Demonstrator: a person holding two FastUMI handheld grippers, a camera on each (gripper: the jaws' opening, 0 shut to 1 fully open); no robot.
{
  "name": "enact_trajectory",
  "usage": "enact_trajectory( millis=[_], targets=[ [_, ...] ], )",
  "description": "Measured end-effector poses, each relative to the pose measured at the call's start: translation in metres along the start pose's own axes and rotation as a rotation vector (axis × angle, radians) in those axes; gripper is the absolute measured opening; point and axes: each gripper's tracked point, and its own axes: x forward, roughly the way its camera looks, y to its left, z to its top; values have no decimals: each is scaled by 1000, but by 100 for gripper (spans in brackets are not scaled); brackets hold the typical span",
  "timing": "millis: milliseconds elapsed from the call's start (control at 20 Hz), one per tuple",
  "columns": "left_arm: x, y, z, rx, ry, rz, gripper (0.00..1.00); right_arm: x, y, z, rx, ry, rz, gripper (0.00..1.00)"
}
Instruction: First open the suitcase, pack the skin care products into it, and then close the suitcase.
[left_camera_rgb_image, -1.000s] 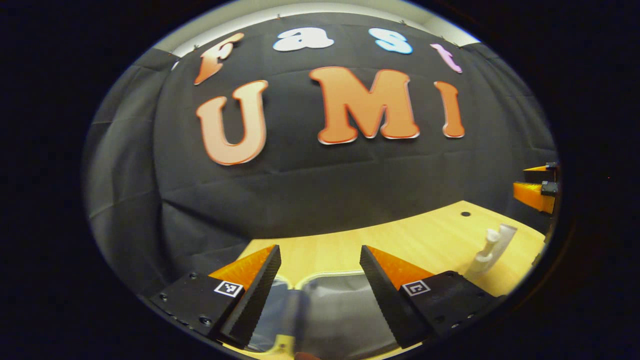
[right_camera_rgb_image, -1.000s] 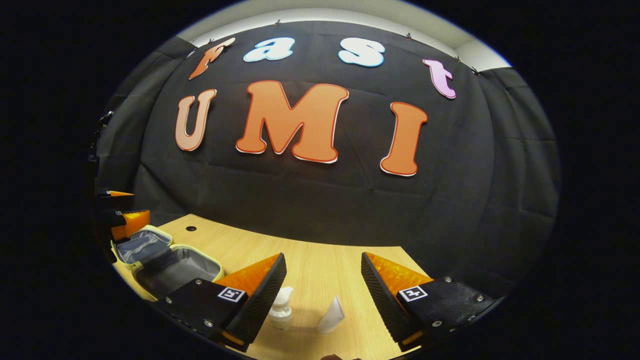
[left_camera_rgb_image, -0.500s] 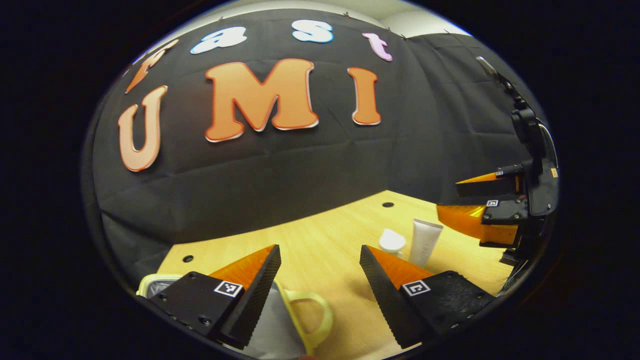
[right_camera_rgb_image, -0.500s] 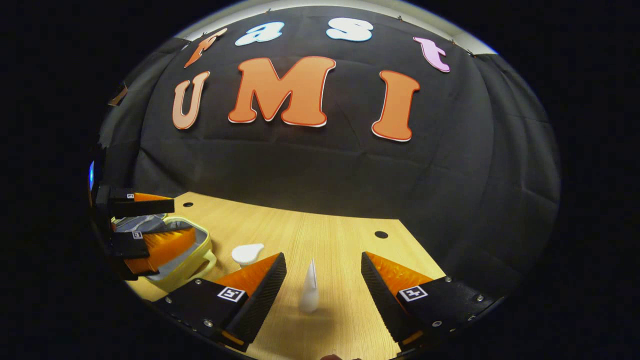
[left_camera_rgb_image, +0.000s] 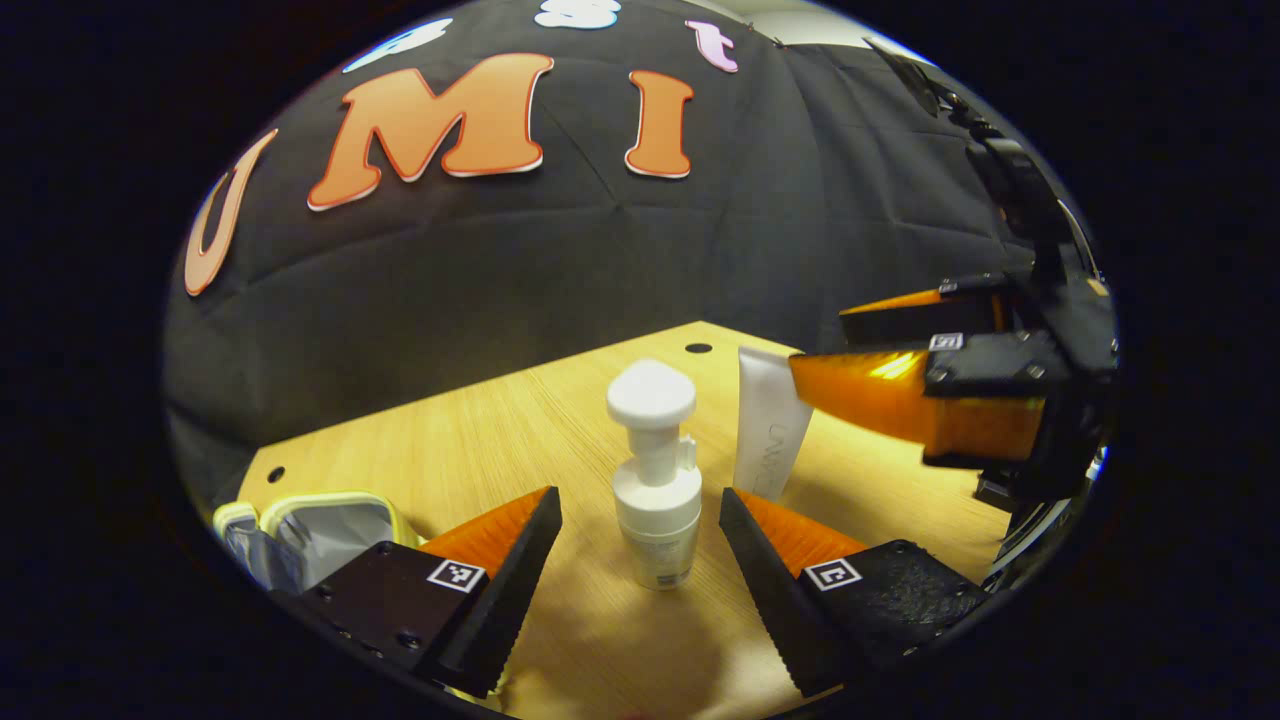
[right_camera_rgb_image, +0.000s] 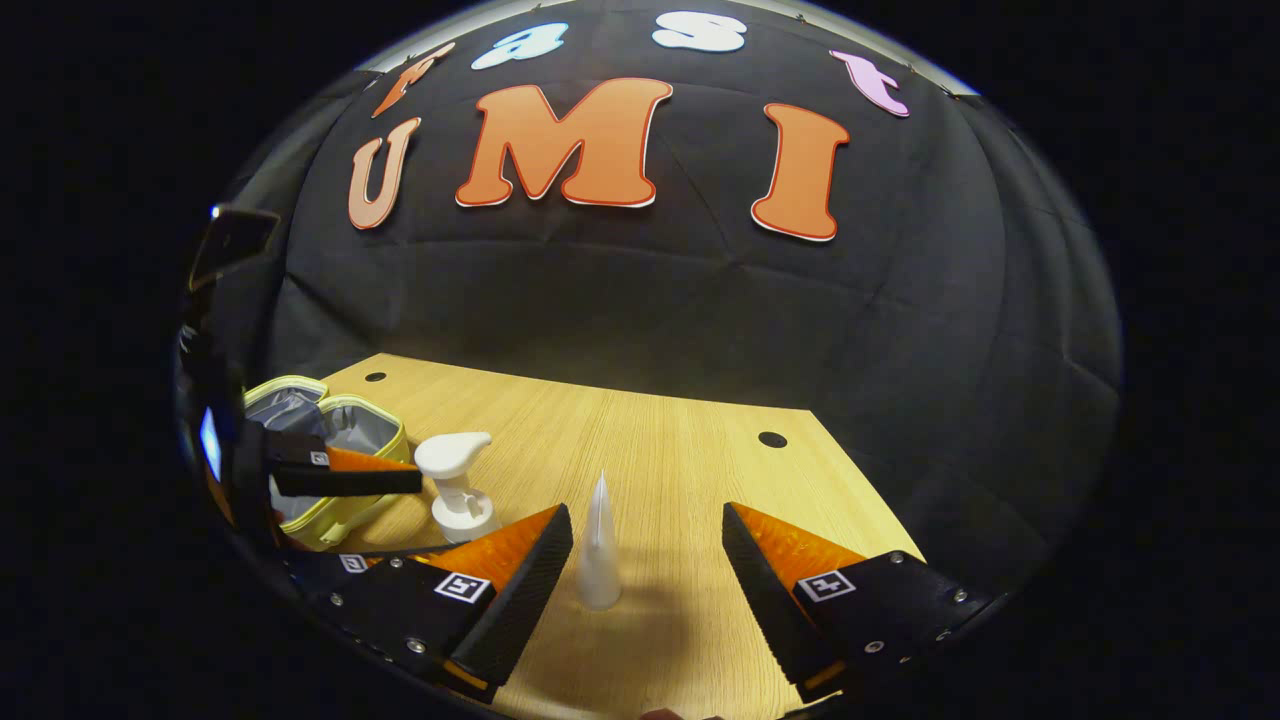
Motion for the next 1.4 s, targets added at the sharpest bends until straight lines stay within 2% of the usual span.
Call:
enact_trajectory(
  millis=[150,250,300,350,450,750,1150,1350,1400],
  targets=[
    [25,-5,-15,-43,23,-21,100,8,-2,-4,-5,7,14,96],
    [39,-7,-15,-76,22,-28,93,12,0,-9,-11,14,27,96],
    [43,-8,-16,-98,23,-35,84,12,2,-11,-16,17,30,96],
    [48,-12,-15,-121,26,-53,78,13,3,-14,-22,22,35,96],
    [51,-11,-14,-118,28,-38,63,16,6,-17,-29,28,48,96],
    [34,8,-13,-137,53,12,60,26,20,-34,-30,65,82,96],
    [-18,52,27,-160,15,124,60,44,43,-66,-34,145,151,96],
    [-52,79,30,-177,19,204,60,53,50,-80,2,186,173,91],
    [-60,87,30,-186,23,225,60,56,51,-81,5,188,174,86]
  ],
)
